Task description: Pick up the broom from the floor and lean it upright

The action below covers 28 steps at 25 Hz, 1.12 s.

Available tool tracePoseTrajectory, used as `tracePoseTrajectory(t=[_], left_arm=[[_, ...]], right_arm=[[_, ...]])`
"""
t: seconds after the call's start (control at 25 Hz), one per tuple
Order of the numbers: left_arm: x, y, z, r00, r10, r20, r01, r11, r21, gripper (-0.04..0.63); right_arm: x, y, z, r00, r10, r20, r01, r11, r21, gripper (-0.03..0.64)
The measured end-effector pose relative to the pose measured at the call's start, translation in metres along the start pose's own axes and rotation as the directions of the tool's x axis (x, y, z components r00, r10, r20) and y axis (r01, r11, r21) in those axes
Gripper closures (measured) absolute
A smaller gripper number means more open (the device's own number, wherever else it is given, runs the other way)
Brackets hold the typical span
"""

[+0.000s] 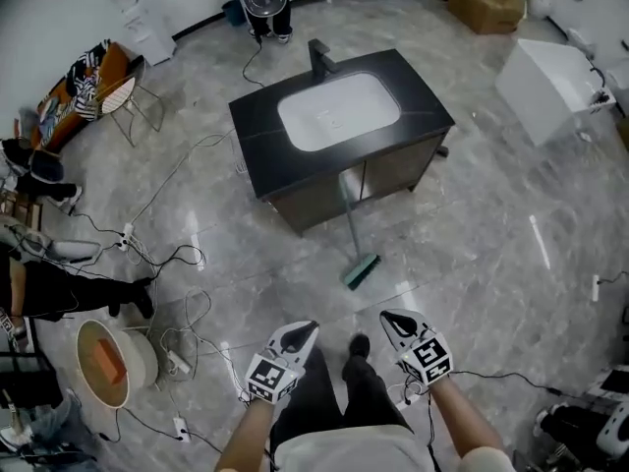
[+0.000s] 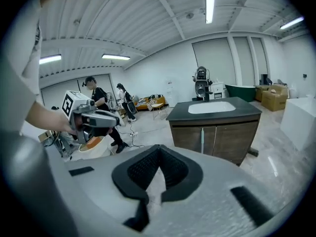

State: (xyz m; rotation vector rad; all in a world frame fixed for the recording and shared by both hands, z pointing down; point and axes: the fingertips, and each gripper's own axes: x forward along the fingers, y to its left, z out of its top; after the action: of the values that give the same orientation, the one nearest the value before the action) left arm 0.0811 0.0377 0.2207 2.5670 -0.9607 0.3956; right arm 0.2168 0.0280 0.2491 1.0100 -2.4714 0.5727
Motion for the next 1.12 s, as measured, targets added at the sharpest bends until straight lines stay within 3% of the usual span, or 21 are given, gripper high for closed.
tracePoseTrajectory(t=[0.2, 0.32, 0.48, 0.84, 1.12], left_arm=[[-0.068, -0.041, 0.040, 0.999, 0.023, 0.032, -0.023, 1.000, -0.004, 0.581], [-0.102, -0.054, 0.040, 0.999, 0.033, 0.038, -0.033, 0.999, -0.003, 0.581], [-0.140, -0.067, 0.036, 0.997, 0.018, 0.079, -0.014, 0.998, -0.057, 0.581], [-0.182, -0.100, 0.011, 0.996, -0.046, 0.080, 0.051, 0.996, -0.072, 0.581], [-0.186, -0.111, 0.020, 0.995, -0.034, 0.098, 0.040, 0.997, -0.062, 0.581]], right_arm=[[-0.052, 0.032, 0.040, 0.998, -0.029, 0.047, 0.029, 1.000, -0.005, 0.617], [-0.070, 0.053, 0.057, 0.997, -0.052, 0.065, 0.054, 0.998, -0.036, 0.617], [-0.091, 0.082, 0.071, 0.992, -0.094, 0.088, 0.098, 0.994, -0.047, 0.617], [-0.128, 0.155, 0.071, 0.981, -0.158, 0.109, 0.168, 0.982, -0.081, 0.617], [-0.179, 0.155, 0.064, 0.958, -0.242, 0.153, 0.253, 0.966, -0.055, 0.617]])
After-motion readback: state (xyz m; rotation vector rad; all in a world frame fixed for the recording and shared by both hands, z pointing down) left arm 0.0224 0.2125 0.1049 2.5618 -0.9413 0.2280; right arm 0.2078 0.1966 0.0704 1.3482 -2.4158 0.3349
